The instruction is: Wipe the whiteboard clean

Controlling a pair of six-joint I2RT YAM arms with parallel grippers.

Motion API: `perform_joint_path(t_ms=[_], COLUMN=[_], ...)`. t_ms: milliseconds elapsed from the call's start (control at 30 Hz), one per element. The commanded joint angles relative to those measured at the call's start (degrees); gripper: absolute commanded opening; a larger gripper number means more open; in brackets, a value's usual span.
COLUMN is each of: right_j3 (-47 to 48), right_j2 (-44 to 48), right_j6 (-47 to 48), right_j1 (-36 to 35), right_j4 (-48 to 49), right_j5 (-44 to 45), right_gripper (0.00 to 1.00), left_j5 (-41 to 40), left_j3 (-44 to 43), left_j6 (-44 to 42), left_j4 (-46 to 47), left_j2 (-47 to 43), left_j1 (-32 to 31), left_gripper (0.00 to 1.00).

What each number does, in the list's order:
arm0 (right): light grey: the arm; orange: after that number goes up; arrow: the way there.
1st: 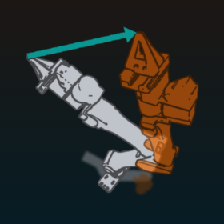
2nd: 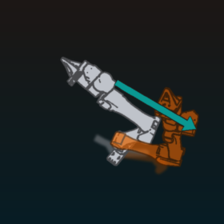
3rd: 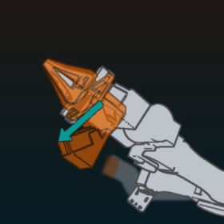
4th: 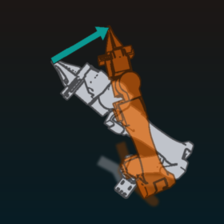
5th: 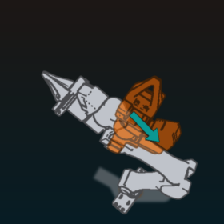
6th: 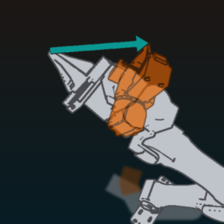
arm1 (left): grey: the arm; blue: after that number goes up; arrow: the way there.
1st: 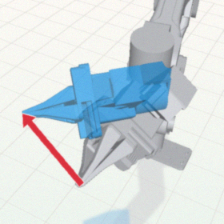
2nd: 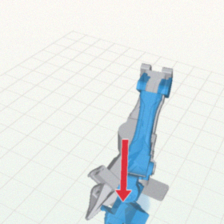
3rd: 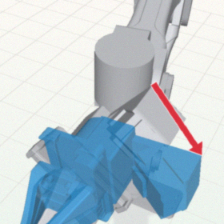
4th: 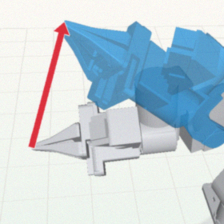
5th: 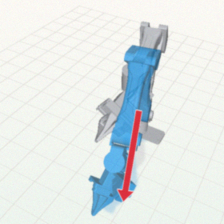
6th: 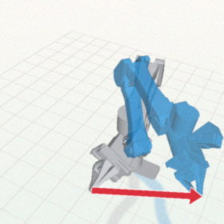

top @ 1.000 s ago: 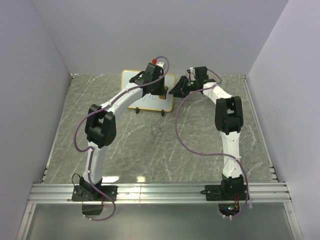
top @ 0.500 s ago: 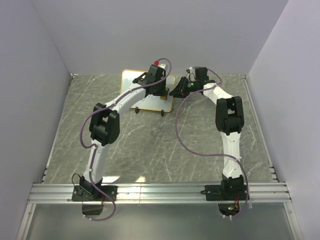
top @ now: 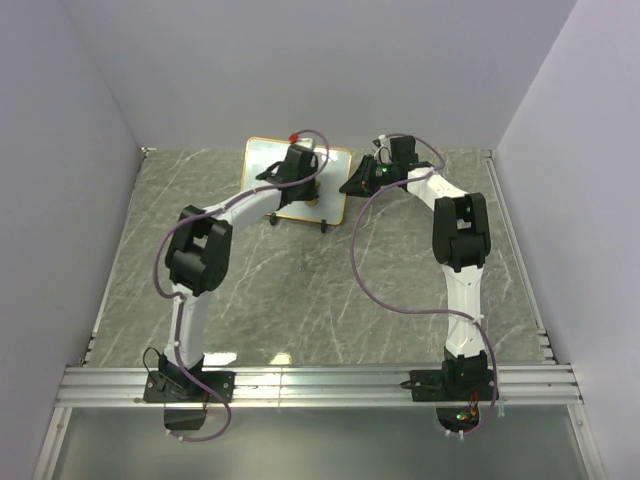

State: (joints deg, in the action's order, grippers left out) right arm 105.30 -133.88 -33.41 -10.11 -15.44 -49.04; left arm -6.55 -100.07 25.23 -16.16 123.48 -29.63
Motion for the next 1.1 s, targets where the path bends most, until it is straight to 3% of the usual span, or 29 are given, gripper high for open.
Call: perform_joint_path(t_ms=[0,167,300,567,833,1067], right_j3=[-1.8,-1.7,-1.7,-2.0,-2.5,-3.3], right_j2=[2.7,2.8,2.8,3.1,3.2,3.5], right_j6=[0.0,-0.1,-0.3,-0.3,-0.6,-1.0], right_j1=[1.2,1.1,1.1,1.2,1.1,1.1], right_j4=[-6.3,-6.1,-5.9,-6.1,-5.9,-5.4], right_j5=[2.1,2.1,2.1,2.0,1.8,1.3], right_gripper=[0.0,0.0,0.0,0.0,0.0,0.0], left_j5=[-10.9,-11.6,-9.2,-3.7,11.0,8.9], left_j3=[9.7,21.5,24.4,16.9,15.3,10.5], left_j6=[1.6,4.6,4.1,0.4,1.8,1.0], left_j4=[4.8,9.6,12.4,13.3,15.7,12.8], left_j2=[-5.2,-9.8,-10.5,-7.4,-4.6,-5.3], left_j1=[6.7,12.0,11.9,4.2,0.8,-0.3], left_gripper=[0.0,0.0,0.0,0.0,0.0,0.0])
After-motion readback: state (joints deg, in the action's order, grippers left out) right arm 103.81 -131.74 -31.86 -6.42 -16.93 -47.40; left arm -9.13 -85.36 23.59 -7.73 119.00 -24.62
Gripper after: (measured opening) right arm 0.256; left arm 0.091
